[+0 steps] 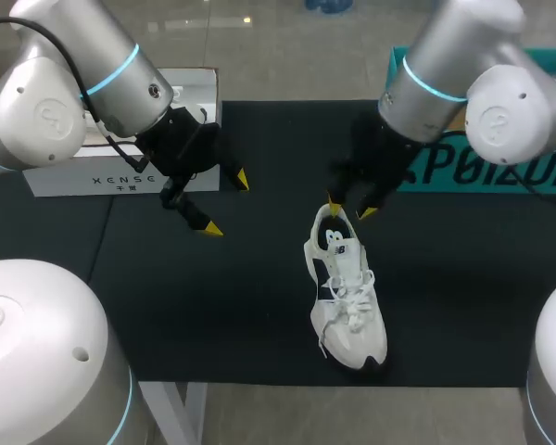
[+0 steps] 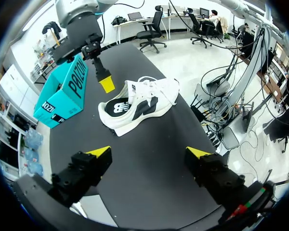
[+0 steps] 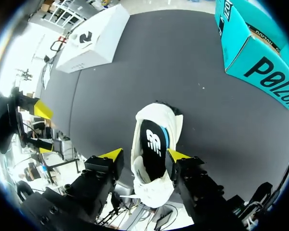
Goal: Take the shoe out of the shoebox, open the shoe tongue, remove and reinsert the insole, then place the shoe into the shoebox
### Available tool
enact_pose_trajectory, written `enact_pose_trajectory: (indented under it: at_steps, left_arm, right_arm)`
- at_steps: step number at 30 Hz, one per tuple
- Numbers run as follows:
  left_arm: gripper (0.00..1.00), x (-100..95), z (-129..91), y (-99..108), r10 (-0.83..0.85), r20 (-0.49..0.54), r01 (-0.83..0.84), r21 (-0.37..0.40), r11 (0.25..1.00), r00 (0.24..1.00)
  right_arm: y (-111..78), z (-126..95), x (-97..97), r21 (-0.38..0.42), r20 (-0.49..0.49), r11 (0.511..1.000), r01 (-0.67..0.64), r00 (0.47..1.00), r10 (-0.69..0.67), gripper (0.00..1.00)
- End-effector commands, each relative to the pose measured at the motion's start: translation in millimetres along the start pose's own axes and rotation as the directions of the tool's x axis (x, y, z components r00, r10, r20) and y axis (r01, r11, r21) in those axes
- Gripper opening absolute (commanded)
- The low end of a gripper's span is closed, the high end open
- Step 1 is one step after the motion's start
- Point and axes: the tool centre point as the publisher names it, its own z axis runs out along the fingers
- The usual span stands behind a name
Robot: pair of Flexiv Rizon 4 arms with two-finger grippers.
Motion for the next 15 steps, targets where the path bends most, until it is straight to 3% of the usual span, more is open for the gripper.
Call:
enact_pose_trajectory:
  at_steps: [1,15]
  left_arm:
    - [1.0,-0.4,0.7,-0.1,0.0,-0.001,0.0,-0.004,1.0,1.0]
    - [1.0,-0.4,0.7,-0.1,0.0,-0.001,0.0,-0.004,1.0,1.0]
  right_arm:
    - [2.4,13.8,1.9,0.027,0.024,1.0,-0.008,1.0,0.007,0.0]
    - [-0.9,49.8,-1.8,0.041,0.05,0.999,-0.02,0.999,0.018,0.0]
